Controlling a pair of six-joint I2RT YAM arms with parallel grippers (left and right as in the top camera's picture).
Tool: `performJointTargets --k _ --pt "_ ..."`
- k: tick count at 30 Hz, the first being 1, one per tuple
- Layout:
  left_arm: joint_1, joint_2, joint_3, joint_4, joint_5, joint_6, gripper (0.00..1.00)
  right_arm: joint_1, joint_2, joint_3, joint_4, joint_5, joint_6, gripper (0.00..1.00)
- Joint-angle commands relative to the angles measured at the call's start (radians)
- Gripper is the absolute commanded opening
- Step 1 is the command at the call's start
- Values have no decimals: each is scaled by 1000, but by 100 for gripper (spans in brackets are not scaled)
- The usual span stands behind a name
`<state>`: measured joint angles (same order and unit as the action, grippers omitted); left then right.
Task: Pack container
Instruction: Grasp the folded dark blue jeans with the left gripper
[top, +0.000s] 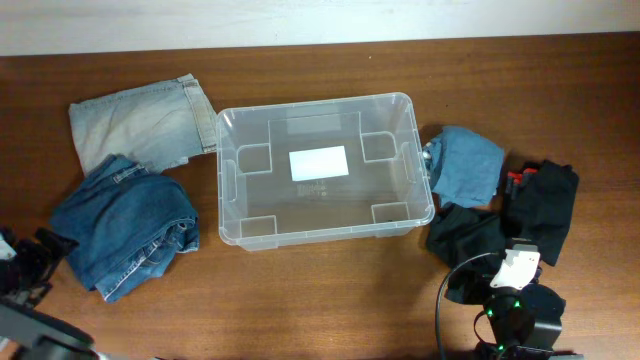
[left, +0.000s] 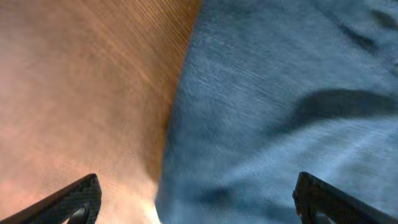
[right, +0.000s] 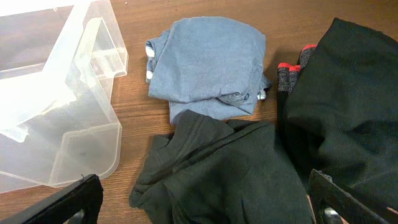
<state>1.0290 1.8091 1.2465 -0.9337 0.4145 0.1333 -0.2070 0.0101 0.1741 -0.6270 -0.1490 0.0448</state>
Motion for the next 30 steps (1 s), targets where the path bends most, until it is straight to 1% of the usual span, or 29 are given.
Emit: performJointTargets --k 1,6,9,11,12,14,15,16,18,19,20,22,24,26,28,30 --pt "1 101 5 41 204 157 99 -2 -6 -1 2 -5 -4 98" --pt "-2 195 5 99 228 174 99 -2 -6 -1 2 -5 -4 99" --pt "-17 246 5 120 271 180 99 -2 -6 -1 2 -5 -4 98" --pt "-34 278 5 122 291 205 96 -2 -6 -1 2 -5 -4 98" --pt "-41 290 5 123 305 206 91 -2 -6 -1 2 -5 -4 98" --pt "-58 309 4 125 344 224 67 -2 -6 -1 2 -5 -4 99" --pt "-68 316 4 122 358 241 57 -2 -6 -1 2 -5 -4 99" --pt "-80 319 4 117 360 244 53 -2 -6 -1 2 -5 -4 98" --pt "-103 319 3 105 360 244 49 -2 -6 -1 2 -5 -4 99" --pt "-111 319 3 96 360 244 44 -2 -6 -1 2 -5 -4 98" --pt "-118 319 3 80 360 244 28 -2 -6 -1 2 -5 -4 98" --pt "-119 318 6 46 391 243 10 -2 -6 -1 2 -5 -4 98" --pt "-111 316 20 5 435 243 1 -2 -6 -1 2 -5 -4 99" --pt "-98 305 68 -79 478 243 1 -2 -6 -1 2 -5 -4 99" --pt "-89 276 135 -165 468 243 1 -2 -6 -1 2 -5 -4 98" --pt "-87 203 219 -248 469 243 1 -2 -6 -1 2 -5 -4 98"
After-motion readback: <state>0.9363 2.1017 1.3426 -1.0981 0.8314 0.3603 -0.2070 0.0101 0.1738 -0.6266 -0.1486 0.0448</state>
